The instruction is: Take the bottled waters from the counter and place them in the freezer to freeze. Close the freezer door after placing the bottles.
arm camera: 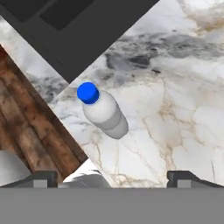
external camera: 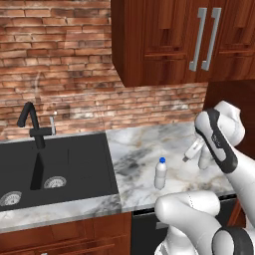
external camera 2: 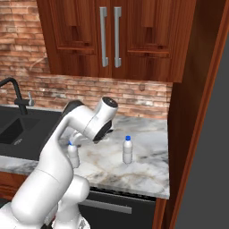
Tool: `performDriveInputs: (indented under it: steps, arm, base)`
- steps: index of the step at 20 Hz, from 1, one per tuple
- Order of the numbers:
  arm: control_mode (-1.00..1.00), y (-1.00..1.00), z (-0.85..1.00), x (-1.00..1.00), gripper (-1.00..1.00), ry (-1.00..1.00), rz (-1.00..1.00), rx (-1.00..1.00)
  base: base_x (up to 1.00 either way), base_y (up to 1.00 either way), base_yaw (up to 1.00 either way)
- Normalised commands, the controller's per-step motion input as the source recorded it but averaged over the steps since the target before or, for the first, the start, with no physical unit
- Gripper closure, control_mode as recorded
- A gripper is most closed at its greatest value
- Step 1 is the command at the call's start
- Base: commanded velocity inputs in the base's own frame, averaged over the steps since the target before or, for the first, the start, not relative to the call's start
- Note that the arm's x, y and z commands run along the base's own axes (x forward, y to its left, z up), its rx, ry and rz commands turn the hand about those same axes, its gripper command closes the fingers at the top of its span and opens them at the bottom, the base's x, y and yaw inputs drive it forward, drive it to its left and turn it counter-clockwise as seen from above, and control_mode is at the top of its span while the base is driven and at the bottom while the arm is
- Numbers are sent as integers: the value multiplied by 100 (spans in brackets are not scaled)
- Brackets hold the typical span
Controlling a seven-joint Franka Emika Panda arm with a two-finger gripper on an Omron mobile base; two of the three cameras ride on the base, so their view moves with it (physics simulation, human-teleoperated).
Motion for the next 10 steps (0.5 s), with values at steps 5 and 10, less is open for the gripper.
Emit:
performDriveInputs:
  steps: [5,10]
  arm:
    - [-100,3,-25,1,-100,-29,21,-1]
    - [-100,0,-24,4,-100,-30,18,9]
  base:
    - [0,0,0]
    - [0,0,0]
